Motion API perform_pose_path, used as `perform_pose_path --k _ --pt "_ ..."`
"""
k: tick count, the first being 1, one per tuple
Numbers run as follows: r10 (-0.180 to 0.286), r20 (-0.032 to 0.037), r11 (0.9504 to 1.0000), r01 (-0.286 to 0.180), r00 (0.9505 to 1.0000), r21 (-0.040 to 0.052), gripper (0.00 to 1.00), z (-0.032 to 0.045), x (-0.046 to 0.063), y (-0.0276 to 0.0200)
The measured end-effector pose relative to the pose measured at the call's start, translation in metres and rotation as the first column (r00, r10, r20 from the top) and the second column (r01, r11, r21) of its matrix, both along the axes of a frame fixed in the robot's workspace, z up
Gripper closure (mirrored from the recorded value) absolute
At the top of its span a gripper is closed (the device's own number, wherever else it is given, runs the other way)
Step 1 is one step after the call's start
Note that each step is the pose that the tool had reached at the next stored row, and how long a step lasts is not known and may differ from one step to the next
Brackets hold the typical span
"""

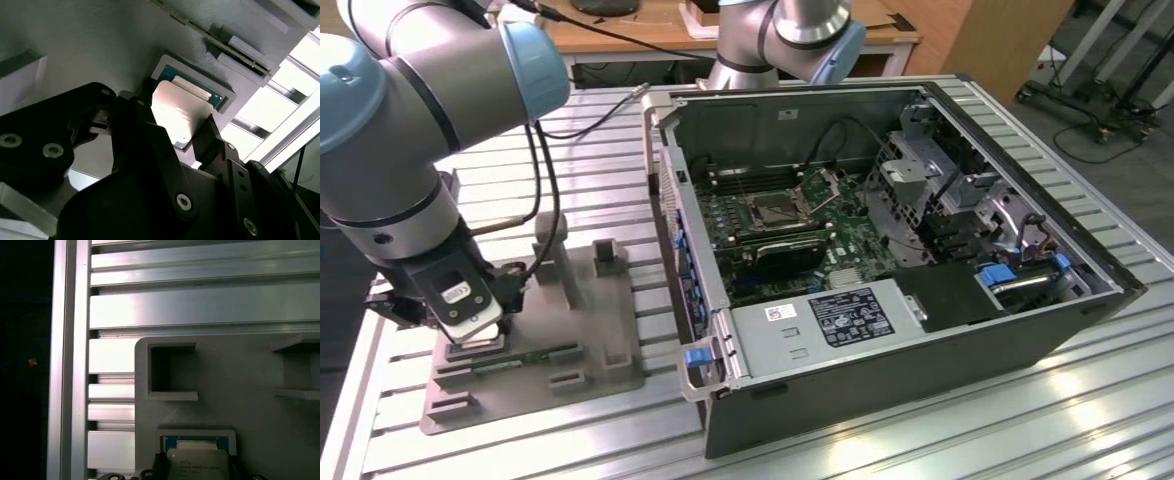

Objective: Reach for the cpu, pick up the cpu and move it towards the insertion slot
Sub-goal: 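Pick up the cpu and move it towards the insertion slot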

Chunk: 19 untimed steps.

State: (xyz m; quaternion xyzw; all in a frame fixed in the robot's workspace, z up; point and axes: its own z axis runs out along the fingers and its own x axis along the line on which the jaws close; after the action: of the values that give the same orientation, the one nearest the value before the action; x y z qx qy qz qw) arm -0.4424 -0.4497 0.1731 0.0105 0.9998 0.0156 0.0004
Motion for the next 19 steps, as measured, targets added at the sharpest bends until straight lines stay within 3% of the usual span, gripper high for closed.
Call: perform_pose_path --k 9,19 --pt "0.0 0.0001 1.0 0.0 1.0 0.0001 0.45 0.0067 0.0001 0.0" --pt "0.0 0.0001 1.0 0.0 1.0 0.0 0.45 0.0084 0.0 0.0"
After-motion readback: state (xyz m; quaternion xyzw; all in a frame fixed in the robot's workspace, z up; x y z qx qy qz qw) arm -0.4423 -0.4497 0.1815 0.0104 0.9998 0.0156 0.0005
